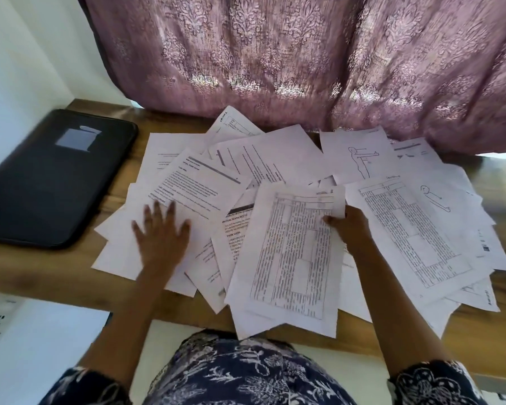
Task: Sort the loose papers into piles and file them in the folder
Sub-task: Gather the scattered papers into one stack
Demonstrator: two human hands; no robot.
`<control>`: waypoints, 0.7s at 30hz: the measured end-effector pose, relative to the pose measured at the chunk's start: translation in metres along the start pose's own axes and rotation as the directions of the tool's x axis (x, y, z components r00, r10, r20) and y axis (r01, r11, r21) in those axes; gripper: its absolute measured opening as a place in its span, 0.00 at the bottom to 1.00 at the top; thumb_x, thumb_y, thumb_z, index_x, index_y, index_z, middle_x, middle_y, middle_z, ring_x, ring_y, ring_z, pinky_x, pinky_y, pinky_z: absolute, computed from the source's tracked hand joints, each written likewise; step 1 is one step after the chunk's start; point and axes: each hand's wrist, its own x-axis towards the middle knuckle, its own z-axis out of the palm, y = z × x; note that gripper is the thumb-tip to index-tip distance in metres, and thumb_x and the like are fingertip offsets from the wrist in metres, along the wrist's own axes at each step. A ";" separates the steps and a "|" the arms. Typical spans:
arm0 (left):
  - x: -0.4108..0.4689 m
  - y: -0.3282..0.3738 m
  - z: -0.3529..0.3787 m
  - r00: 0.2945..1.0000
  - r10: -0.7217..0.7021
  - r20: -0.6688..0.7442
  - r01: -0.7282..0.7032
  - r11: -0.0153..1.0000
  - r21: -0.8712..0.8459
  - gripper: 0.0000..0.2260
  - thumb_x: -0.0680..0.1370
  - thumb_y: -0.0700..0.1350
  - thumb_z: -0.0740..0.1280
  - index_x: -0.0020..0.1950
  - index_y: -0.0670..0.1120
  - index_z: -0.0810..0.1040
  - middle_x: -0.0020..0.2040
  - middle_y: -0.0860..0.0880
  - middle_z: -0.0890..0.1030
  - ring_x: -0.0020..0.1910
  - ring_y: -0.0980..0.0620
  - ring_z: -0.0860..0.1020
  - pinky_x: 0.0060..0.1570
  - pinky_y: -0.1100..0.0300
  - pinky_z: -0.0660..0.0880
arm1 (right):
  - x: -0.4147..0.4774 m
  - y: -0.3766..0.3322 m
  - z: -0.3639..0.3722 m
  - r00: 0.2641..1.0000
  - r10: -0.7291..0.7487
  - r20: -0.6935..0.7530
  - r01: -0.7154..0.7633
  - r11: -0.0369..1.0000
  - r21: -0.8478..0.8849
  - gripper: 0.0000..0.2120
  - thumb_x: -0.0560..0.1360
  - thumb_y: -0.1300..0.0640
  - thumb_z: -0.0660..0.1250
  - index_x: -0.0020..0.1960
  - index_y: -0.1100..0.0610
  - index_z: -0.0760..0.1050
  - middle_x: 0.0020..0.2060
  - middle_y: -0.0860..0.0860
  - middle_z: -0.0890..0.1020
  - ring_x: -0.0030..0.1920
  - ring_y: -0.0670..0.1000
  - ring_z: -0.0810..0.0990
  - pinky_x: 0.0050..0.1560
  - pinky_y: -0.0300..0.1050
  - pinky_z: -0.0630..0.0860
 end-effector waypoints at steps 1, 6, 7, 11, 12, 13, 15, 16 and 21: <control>0.005 -0.012 -0.003 0.998 -0.053 0.046 0.052 0.998 0.027 0.28 0.82 0.60 0.48 0.79 0.50 0.52 0.80 0.44 0.49 0.78 0.43 0.46 0.74 0.40 0.43 | -0.001 0.004 -0.003 1.000 -0.008 -0.024 0.009 1.000 0.024 0.17 0.74 0.60 0.70 0.62 0.58 0.77 0.53 0.54 0.82 0.53 0.57 0.80 0.54 0.51 0.76; -0.005 -0.010 -0.004 0.989 -0.131 0.068 0.125 0.988 0.091 0.30 0.80 0.62 0.49 0.79 0.51 0.53 0.78 0.40 0.54 0.76 0.38 0.55 0.71 0.38 0.57 | -0.003 0.016 -0.007 0.997 -0.042 -0.060 0.041 0.999 -0.012 0.17 0.75 0.57 0.69 0.63 0.59 0.76 0.56 0.57 0.81 0.57 0.59 0.79 0.57 0.54 0.76; -0.012 -0.002 -0.006 0.988 -0.135 0.076 0.127 0.987 0.103 0.30 0.80 0.63 0.50 0.79 0.51 0.53 0.77 0.40 0.56 0.75 0.37 0.57 0.69 0.39 0.60 | -0.002 0.016 -0.007 0.997 -0.050 -0.058 0.049 0.999 -0.017 0.17 0.75 0.57 0.70 0.63 0.59 0.76 0.56 0.57 0.81 0.57 0.60 0.79 0.58 0.56 0.76; -0.056 0.046 -0.013 0.990 -0.030 0.140 0.000 0.978 0.209 0.28 0.80 0.63 0.48 0.78 0.52 0.54 0.74 0.43 0.63 0.70 0.42 0.64 0.64 0.46 0.64 | -0.005 0.008 0.002 0.997 -0.067 -0.032 0.065 0.997 -0.038 0.16 0.75 0.58 0.70 0.62 0.59 0.77 0.54 0.57 0.82 0.55 0.59 0.79 0.58 0.52 0.75; -0.066 0.056 -0.015 0.989 0.028 0.145 -0.061 0.972 0.229 0.27 0.81 0.62 0.47 0.77 0.53 0.56 0.73 0.45 0.65 0.69 0.44 0.66 0.63 0.47 0.64 | -0.006 0.007 0.005 0.998 -0.060 -0.035 0.059 0.998 -0.020 0.16 0.75 0.58 0.70 0.62 0.59 0.77 0.54 0.57 0.82 0.55 0.59 0.80 0.58 0.52 0.75; -0.072 0.061 -0.016 0.988 0.083 0.127 -0.109 0.969 0.222 0.25 0.81 0.61 0.47 0.76 0.53 0.59 0.71 0.47 0.69 0.67 0.45 0.68 0.63 0.48 0.64 | -0.007 0.008 0.008 0.997 -0.061 -0.044 0.061 0.998 -0.003 0.16 0.75 0.59 0.70 0.62 0.59 0.77 0.54 0.57 0.82 0.55 0.59 0.80 0.58 0.51 0.75; -0.070 0.060 -0.020 0.988 0.152 0.020 -0.154 0.983 0.098 0.22 0.82 0.58 0.49 0.72 0.52 0.69 0.64 0.49 0.77 0.62 0.46 0.74 0.61 0.49 0.65 | -0.008 0.009 0.011 0.996 -0.061 -0.058 0.062 0.998 0.017 0.15 0.75 0.59 0.69 0.61 0.60 0.77 0.54 0.56 0.82 0.54 0.58 0.80 0.56 0.49 0.76; -0.061 0.055 -0.021 0.986 0.157 -0.049 -0.157 0.988 -0.001 0.21 0.82 0.57 0.53 0.69 0.50 0.72 0.61 0.47 0.79 0.60 0.45 0.76 0.61 0.48 0.66 | -0.008 0.009 0.011 0.996 -0.061 -0.059 0.063 0.998 0.027 0.15 0.75 0.59 0.70 0.60 0.60 0.77 0.54 0.56 0.82 0.54 0.57 0.80 0.55 0.48 0.75; -0.003 0.024 -0.014 0.995 0.079 0.052 -0.073 0.991 -0.110 0.31 0.80 0.63 0.52 0.78 0.48 0.58 0.78 0.43 0.58 0.77 0.43 0.55 0.74 0.41 0.48 | -0.011 -0.001 0.016 0.994 -0.092 -0.063 0.097 0.992 0.076 0.14 0.76 0.60 0.68 0.61 0.61 0.75 0.51 0.54 0.81 0.49 0.54 0.79 0.47 0.42 0.70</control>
